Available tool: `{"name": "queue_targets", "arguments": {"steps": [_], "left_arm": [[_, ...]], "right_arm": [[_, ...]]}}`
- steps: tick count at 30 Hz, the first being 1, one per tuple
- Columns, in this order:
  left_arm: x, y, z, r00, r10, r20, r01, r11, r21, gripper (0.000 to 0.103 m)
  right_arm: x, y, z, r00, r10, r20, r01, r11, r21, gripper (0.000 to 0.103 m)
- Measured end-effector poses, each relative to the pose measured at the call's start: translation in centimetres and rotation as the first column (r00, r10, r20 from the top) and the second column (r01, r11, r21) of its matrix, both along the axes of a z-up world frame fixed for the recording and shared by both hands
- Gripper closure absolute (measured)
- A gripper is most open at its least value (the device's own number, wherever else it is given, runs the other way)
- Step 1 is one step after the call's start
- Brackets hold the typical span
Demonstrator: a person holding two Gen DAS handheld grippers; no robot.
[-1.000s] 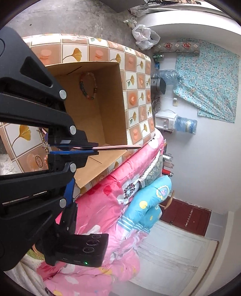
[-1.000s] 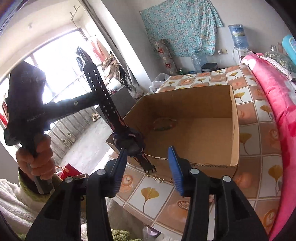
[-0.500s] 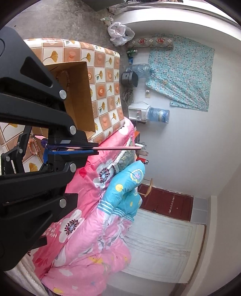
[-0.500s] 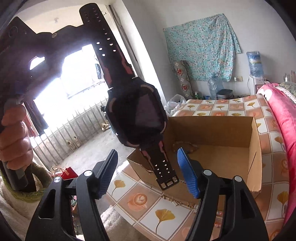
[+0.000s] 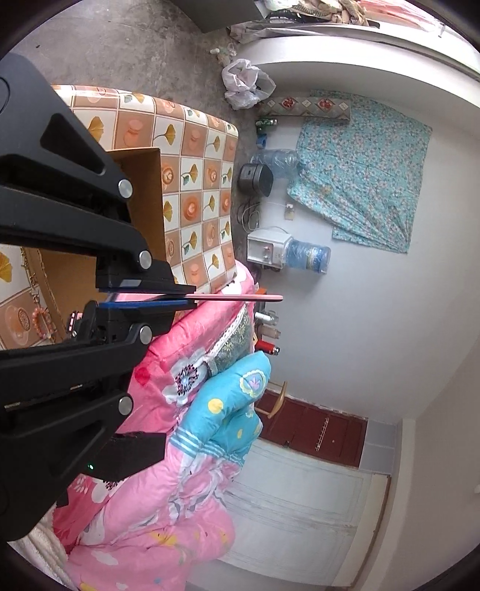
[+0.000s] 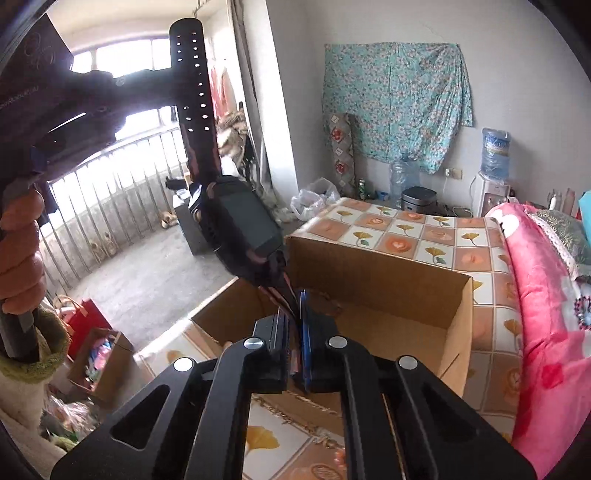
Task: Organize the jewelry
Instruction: 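Lift the watch with both grippers and carry it over the box, then lower the watch into the box and open both grippers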
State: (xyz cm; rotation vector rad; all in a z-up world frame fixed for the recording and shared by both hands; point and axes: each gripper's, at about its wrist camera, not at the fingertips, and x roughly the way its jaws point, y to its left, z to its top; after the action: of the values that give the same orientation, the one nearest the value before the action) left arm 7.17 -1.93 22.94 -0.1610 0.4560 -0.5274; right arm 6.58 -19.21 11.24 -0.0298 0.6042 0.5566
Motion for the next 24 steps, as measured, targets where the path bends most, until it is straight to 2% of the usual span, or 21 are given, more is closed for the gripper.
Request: {"name": "queue_targets", "arguments": {"steps": [3,5,8,11,13,17,20,22,24], "left_arm": [[2.8,0.9,-1.9,0.998,0.004,-0.061,-0.006,1.0,-0.026,0.101],[4.9,1.0,-3.6,0.995,0.031,-0.099,-0.031,1.0,-0.002,0.101],[7.9,1.3,-6.6,0.982,0.049,-0.181,-0.047,0.999,0.014,0.101],[10.8,1.2,-9.9,0.962,0.058,-0.268,-0.049,0.998,0.041,0.101],[12.5,1.1,-11.8,0.944,0.065,-0.322,-0.048,0.997,0.059,0.101],[15.2,0.3,-14.7,0.919,0.085,-0.385,-0.042,0.992,0.119,0.101],[17.1,-0.1,-16.8,0.882,0.114,-0.458,-0.044,0.986,0.16,0.099],[17.8,0.1,-18.0,0.854,0.139,-0.502,-0.049,0.981,0.189,0.085],[18.1,0.8,-18.6,0.822,0.153,-0.548,-0.068,0.982,0.174,0.072]], "right_arm": [[3.2,-0.2,-0.6,0.999,-0.012,-0.05,0.008,0.996,-0.084,0.098],[5.2,0.0,-1.2,0.996,-0.019,-0.092,0.006,0.989,-0.148,0.098],[8.0,1.1,-2.5,0.993,-0.023,-0.119,-0.015,0.952,-0.307,0.099],[9.8,2.7,-3.9,0.993,-0.012,-0.114,-0.045,0.873,-0.486,0.099],[11.1,3.7,-4.9,0.995,0.005,-0.099,-0.062,0.806,-0.589,0.099],[13.1,5.1,-6.9,0.995,0.043,-0.096,-0.099,0.687,-0.72,0.099],[14.2,6.1,-8.3,0.992,0.066,-0.105,-0.124,0.6,-0.79,0.099],[14.7,6.7,-9.4,0.99,0.079,-0.115,-0.14,0.548,-0.825,0.099],[15.0,7.2,-10.2,0.988,0.081,-0.132,-0.155,0.506,-0.848,0.099]]}}
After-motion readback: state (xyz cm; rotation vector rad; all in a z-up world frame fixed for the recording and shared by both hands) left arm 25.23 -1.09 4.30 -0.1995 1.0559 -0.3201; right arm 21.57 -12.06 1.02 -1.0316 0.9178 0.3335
